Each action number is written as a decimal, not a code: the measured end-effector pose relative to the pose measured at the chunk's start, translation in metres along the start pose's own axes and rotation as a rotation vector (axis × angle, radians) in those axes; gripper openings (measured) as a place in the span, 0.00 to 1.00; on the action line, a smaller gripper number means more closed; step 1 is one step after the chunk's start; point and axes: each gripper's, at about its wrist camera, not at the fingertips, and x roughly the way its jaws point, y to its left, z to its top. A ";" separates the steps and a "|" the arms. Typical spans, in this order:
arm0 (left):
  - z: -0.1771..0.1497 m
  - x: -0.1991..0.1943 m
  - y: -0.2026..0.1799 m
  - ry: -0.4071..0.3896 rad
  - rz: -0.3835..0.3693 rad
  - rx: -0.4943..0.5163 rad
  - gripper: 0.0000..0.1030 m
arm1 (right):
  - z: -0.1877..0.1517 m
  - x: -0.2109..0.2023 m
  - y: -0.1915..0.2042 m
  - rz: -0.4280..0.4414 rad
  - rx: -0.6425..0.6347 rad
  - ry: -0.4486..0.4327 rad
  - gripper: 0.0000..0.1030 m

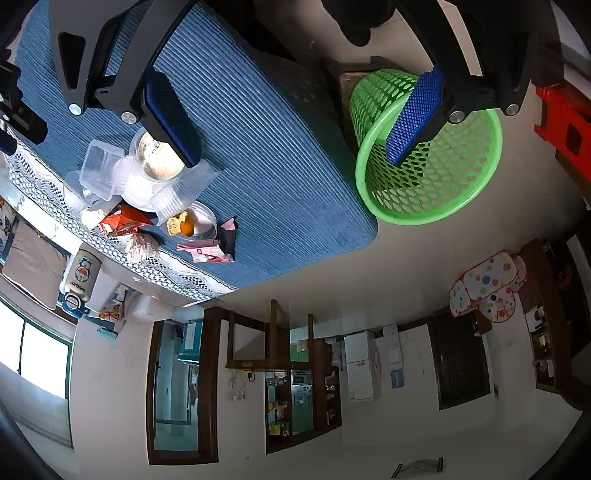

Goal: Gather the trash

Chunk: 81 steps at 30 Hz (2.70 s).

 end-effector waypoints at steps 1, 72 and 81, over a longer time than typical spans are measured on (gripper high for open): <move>0.001 0.001 -0.001 0.001 0.001 0.001 0.94 | 0.001 0.002 -0.001 0.003 0.002 0.004 0.95; 0.028 0.088 -0.061 0.133 -0.460 0.275 0.68 | 0.032 0.090 -0.030 0.130 0.091 0.158 0.88; 0.025 0.104 -0.066 0.161 -0.541 0.291 0.41 | 0.031 0.087 -0.027 0.126 0.081 0.156 0.88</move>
